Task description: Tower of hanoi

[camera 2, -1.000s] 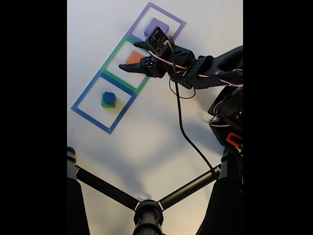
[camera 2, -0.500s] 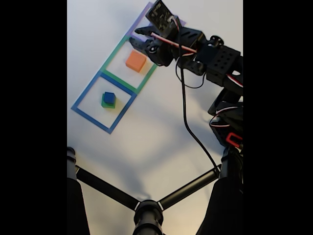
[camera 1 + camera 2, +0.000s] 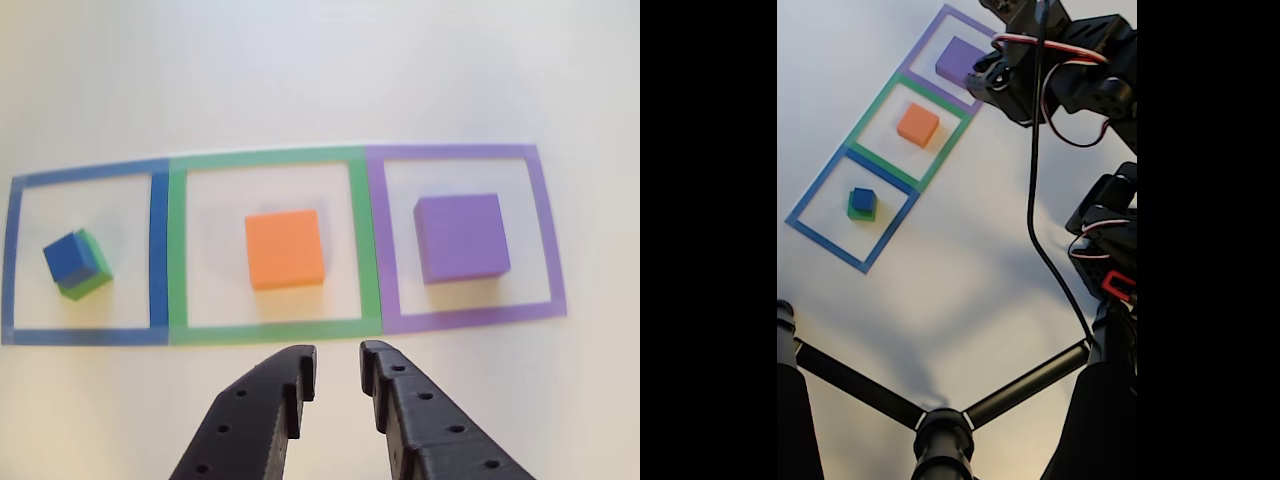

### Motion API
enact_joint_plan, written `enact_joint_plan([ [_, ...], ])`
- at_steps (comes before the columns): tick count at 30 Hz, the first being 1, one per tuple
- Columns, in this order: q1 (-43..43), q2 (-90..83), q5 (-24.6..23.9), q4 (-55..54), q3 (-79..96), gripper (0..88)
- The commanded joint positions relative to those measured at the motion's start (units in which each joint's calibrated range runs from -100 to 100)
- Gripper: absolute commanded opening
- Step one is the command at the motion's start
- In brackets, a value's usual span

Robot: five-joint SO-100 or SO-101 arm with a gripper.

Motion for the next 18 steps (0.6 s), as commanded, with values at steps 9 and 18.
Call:
enact_joint_plan([
  [9, -12.5, 5.9, 0.0, 15.4, -17.7, 4.7],
  [18, -16.7, 4.2, 0.0, 8.4, -8.9, 27.4],
])
